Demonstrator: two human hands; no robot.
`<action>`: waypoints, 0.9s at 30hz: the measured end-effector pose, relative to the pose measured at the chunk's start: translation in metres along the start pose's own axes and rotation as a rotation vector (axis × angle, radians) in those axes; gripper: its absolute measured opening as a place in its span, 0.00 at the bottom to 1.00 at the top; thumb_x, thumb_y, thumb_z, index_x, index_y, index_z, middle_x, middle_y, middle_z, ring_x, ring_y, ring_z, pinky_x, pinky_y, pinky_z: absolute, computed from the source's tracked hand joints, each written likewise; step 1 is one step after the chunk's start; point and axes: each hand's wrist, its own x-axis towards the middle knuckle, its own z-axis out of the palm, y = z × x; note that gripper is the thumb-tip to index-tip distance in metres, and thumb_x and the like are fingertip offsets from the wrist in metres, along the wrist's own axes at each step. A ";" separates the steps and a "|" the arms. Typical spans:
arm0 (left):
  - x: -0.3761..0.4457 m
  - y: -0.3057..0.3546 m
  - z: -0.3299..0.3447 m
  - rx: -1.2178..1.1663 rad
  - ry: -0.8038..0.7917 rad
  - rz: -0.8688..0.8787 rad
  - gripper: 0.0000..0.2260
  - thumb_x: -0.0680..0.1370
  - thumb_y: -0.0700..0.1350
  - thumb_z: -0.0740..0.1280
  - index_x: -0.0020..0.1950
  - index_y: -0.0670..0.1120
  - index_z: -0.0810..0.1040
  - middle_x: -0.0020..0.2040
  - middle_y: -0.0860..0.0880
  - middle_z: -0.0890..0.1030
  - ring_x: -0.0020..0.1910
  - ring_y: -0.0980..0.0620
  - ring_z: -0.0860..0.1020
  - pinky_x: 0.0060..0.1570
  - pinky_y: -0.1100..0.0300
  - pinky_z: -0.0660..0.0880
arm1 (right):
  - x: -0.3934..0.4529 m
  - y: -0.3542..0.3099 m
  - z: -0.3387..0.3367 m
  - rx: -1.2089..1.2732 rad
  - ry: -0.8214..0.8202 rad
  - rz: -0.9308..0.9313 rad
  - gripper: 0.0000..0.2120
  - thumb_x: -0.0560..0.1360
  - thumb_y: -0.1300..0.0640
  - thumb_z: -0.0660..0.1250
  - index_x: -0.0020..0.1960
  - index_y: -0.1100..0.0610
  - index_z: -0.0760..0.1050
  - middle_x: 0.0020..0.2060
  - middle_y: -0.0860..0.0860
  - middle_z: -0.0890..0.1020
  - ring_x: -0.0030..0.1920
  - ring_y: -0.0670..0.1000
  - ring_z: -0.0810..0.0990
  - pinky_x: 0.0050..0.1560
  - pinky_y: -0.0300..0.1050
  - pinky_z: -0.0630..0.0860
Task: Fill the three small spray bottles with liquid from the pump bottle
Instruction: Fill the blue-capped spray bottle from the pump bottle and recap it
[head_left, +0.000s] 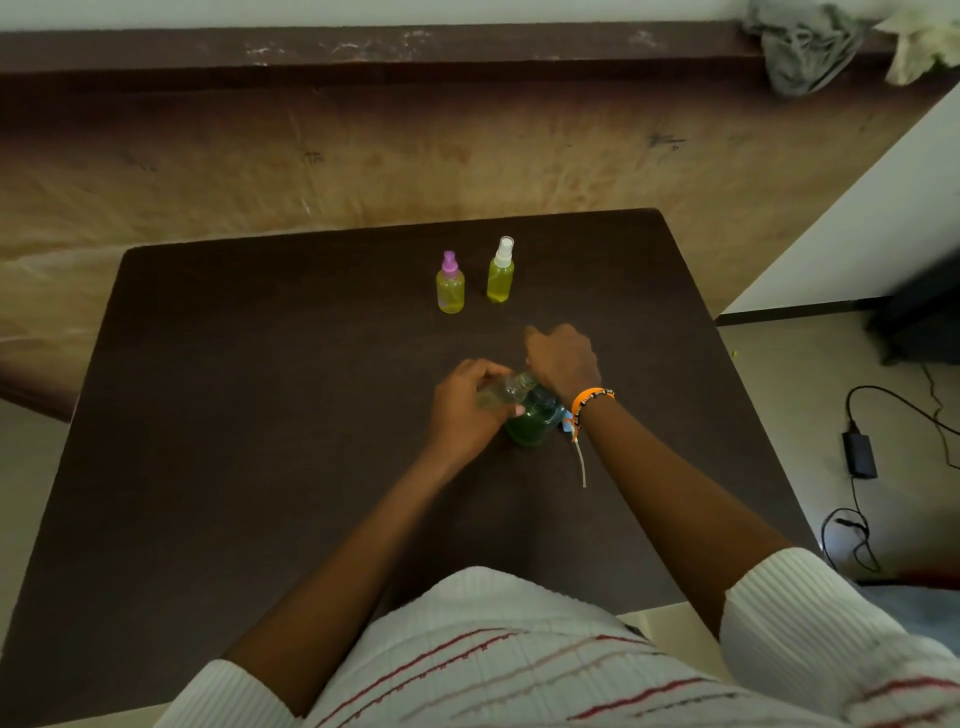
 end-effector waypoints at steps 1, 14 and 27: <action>0.000 0.001 -0.001 -0.005 0.005 0.010 0.15 0.64 0.37 0.76 0.47 0.46 0.79 0.46 0.52 0.78 0.46 0.54 0.77 0.46 0.64 0.72 | -0.001 -0.002 -0.002 0.016 -0.038 0.006 0.27 0.73 0.43 0.59 0.59 0.62 0.77 0.58 0.60 0.79 0.57 0.62 0.77 0.58 0.52 0.73; 0.002 -0.001 0.001 -0.021 0.009 -0.003 0.16 0.62 0.36 0.76 0.47 0.45 0.79 0.46 0.51 0.78 0.46 0.52 0.77 0.46 0.63 0.72 | -0.001 0.000 0.002 0.013 0.084 0.018 0.22 0.77 0.47 0.60 0.61 0.64 0.74 0.61 0.61 0.78 0.60 0.63 0.76 0.58 0.53 0.72; -0.001 0.006 -0.003 -0.003 0.012 0.030 0.16 0.63 0.37 0.76 0.48 0.44 0.79 0.47 0.50 0.78 0.46 0.53 0.77 0.48 0.61 0.73 | -0.002 0.000 -0.003 0.033 -0.061 0.019 0.23 0.73 0.46 0.59 0.57 0.62 0.79 0.57 0.59 0.81 0.56 0.62 0.78 0.56 0.51 0.74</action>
